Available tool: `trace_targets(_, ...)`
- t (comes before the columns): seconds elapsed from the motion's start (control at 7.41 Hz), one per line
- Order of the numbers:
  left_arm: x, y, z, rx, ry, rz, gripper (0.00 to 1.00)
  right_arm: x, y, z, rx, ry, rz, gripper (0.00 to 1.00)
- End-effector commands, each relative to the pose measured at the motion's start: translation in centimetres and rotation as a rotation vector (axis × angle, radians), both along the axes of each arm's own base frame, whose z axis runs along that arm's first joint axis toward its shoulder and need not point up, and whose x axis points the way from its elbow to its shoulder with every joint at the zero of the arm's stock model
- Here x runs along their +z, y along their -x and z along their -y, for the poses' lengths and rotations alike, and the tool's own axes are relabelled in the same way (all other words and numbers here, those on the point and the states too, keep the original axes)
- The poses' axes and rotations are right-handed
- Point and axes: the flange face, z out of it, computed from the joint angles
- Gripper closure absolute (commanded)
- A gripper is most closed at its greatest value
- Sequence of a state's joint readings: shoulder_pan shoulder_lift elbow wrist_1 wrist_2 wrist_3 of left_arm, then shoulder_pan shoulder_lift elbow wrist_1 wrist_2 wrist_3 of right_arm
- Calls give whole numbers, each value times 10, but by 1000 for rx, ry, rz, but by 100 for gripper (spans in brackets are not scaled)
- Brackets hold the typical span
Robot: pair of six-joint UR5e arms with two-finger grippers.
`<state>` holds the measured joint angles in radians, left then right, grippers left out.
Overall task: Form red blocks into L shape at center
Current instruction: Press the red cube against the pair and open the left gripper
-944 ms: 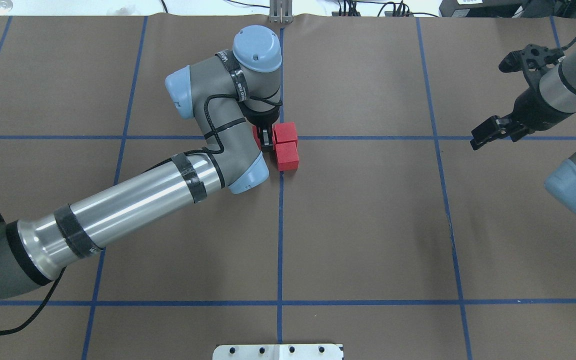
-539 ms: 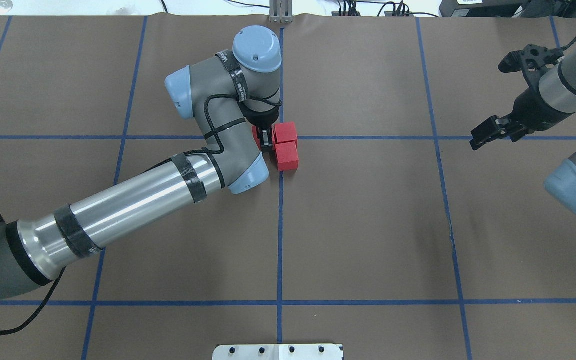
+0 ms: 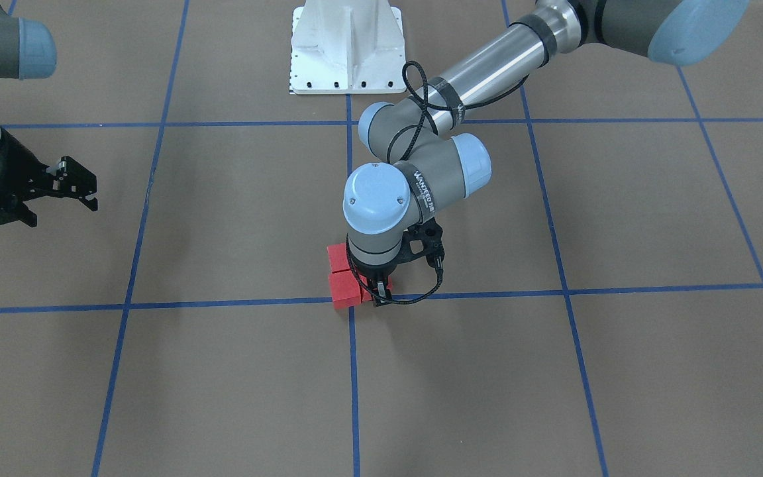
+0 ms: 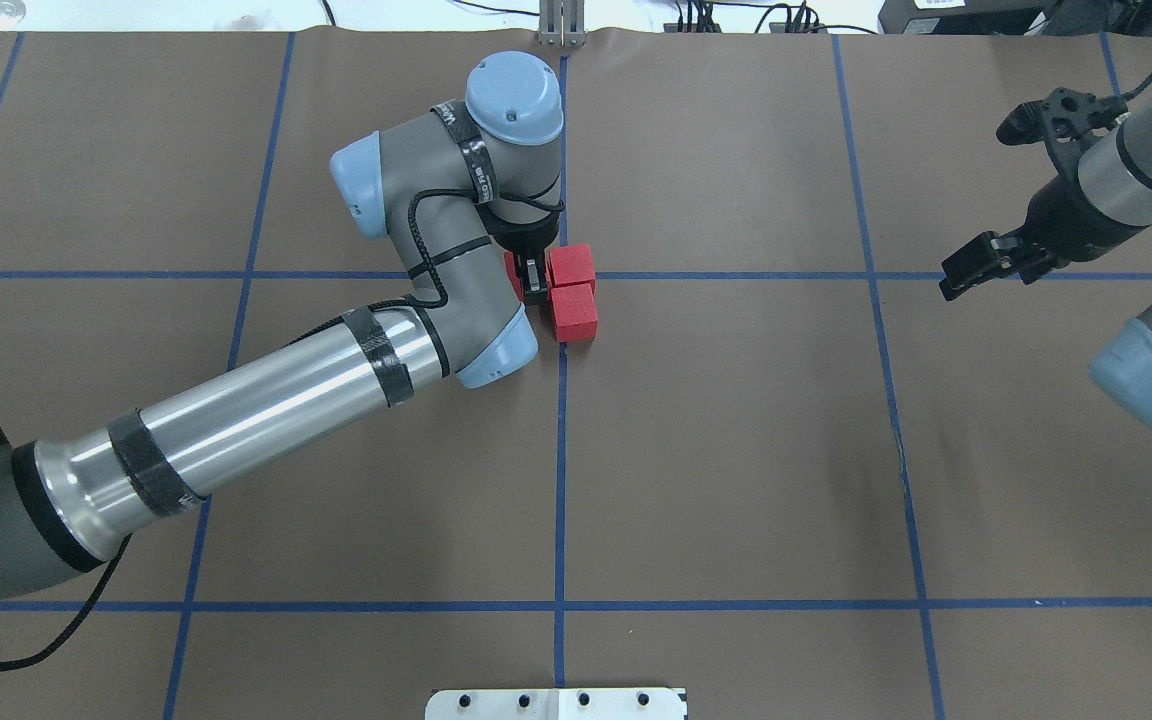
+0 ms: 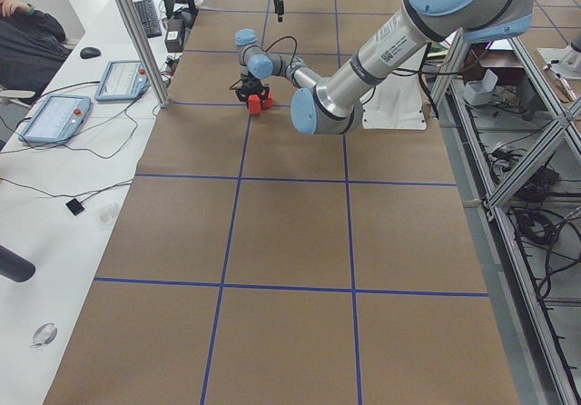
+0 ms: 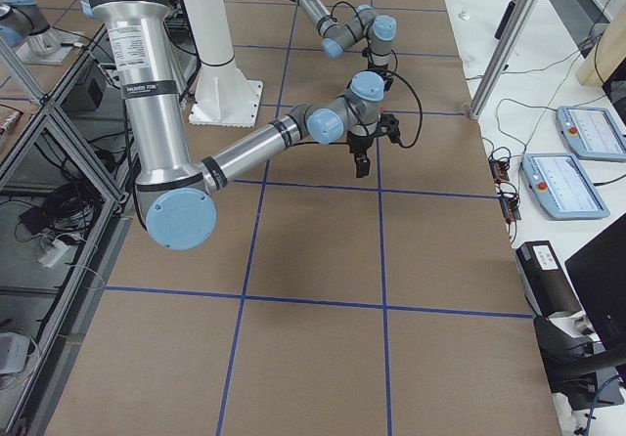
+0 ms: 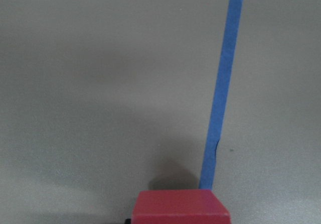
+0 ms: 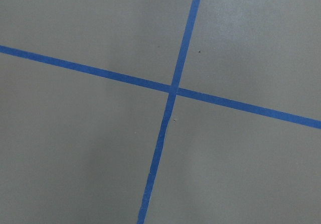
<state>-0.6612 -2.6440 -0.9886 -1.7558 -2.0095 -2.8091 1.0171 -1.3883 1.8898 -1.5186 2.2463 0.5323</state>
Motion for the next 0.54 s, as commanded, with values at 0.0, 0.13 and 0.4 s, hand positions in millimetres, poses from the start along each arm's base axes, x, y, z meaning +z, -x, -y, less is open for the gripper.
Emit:
trace_targets(0.0,-2,0,0,0,-3,-4,41,0,0,0,0,0,0,1)
trace_targets(0.13,-4,0,0,0,-4,-5,39,0,0,0,0,0,0,1)
trace_targets(0.4,-5,-1,-1,3,-9,-10,0,-1,0,0,0,-2,0,1)
